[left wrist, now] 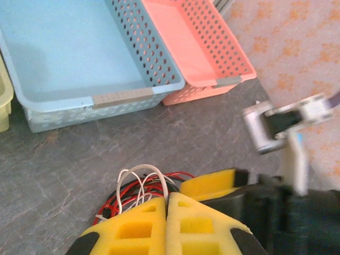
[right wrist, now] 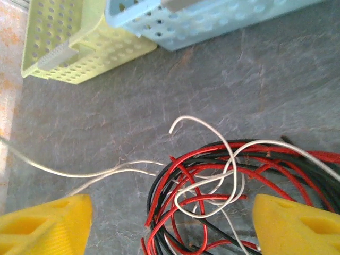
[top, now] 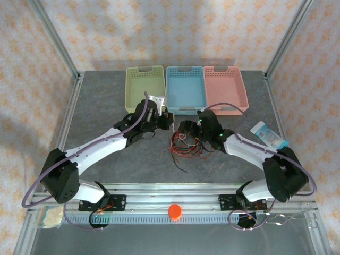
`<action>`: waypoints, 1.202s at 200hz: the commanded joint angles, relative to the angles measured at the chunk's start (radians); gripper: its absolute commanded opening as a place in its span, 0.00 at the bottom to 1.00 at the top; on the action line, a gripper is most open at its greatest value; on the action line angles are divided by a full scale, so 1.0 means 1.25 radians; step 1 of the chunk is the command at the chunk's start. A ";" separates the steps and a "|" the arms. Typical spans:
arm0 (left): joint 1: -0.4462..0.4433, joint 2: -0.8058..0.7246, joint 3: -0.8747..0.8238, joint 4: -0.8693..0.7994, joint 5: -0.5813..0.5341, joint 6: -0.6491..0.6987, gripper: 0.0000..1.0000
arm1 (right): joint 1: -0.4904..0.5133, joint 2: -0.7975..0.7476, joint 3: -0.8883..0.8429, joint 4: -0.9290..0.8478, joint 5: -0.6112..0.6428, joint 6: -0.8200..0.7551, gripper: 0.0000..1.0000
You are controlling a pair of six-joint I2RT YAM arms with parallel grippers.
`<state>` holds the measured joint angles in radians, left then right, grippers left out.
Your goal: Untangle the cables
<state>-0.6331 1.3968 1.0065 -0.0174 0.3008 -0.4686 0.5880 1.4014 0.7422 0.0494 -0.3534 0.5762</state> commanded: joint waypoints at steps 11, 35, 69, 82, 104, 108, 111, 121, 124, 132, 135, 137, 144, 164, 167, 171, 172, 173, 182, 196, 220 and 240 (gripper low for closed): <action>0.000 -0.031 0.065 -0.028 0.055 0.017 0.00 | 0.007 0.038 0.013 0.080 -0.043 0.017 0.83; -0.003 -0.034 0.092 -0.039 0.081 0.020 0.00 | 0.015 0.067 0.032 0.109 -0.059 0.027 0.84; -0.004 -0.038 0.136 -0.064 0.099 0.028 0.00 | 0.019 0.112 0.066 0.103 -0.044 0.036 0.84; -0.004 -0.044 0.152 -0.069 0.099 0.029 0.00 | 0.019 0.126 0.075 0.080 -0.012 0.047 0.83; -0.004 -0.058 0.181 -0.080 0.096 0.032 0.00 | 0.019 0.151 0.084 0.039 0.036 0.065 0.83; -0.004 -0.061 0.188 -0.084 0.094 0.035 0.00 | 0.019 0.154 0.084 0.035 0.038 0.068 0.83; -0.004 -0.062 0.194 -0.089 0.094 0.039 0.00 | 0.019 0.157 0.084 0.033 0.040 0.070 0.83; -0.004 -0.068 0.216 -0.112 0.089 0.054 0.00 | 0.019 0.161 0.081 0.030 0.043 0.079 0.83; -0.004 -0.070 0.221 -0.118 0.087 0.058 0.00 | 0.019 0.162 0.078 0.031 0.044 0.083 0.83; -0.004 -0.075 0.237 -0.135 0.079 0.069 0.00 | 0.019 0.162 0.072 0.035 0.046 0.091 0.83; -0.003 -0.077 0.243 -0.140 0.076 0.072 0.00 | 0.019 0.163 0.071 0.036 0.046 0.094 0.83; -0.003 -0.079 0.247 -0.142 0.076 0.074 0.00 | 0.019 0.163 0.070 0.037 0.048 0.095 0.83; -0.003 -0.083 0.258 -0.151 0.072 0.082 0.00 | 0.019 0.164 0.067 0.036 0.053 0.101 0.82; -0.003 -0.091 0.301 -0.181 0.068 0.102 0.00 | 0.019 0.166 0.061 0.026 0.072 0.113 0.82; -0.003 -0.091 0.307 -0.186 0.067 0.106 0.00 | 0.019 0.165 0.060 0.026 0.073 0.113 0.82; -0.003 -0.091 0.318 -0.193 0.064 0.111 0.00 | 0.019 0.165 0.058 0.026 0.076 0.114 0.82; -0.003 -0.091 0.320 -0.194 0.063 0.112 0.00 | 0.019 0.165 0.058 0.025 0.076 0.115 0.82; -0.003 -0.091 0.323 -0.196 0.062 0.113 0.00 | 0.019 0.165 0.058 0.025 0.076 0.115 0.82; -0.003 -0.091 0.348 -0.217 0.049 0.125 0.00 | 0.019 0.164 0.056 0.022 0.081 0.116 0.82; -0.002 -0.094 0.384 -0.241 0.023 0.140 0.00 | 0.019 0.163 0.050 0.019 0.085 0.118 0.82; 0.003 -0.104 0.435 -0.258 -0.016 0.154 0.00 | 0.019 0.160 0.041 0.014 0.095 0.120 0.82; 0.007 -0.107 0.478 -0.265 -0.019 0.165 0.00 | 0.019 0.160 0.040 0.007 0.103 0.119 0.81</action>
<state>-0.6327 1.3003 1.5227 -0.3210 0.3199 -0.3065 0.6083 1.5982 0.8127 0.0948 -0.2760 0.7116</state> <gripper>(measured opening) 0.050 0.816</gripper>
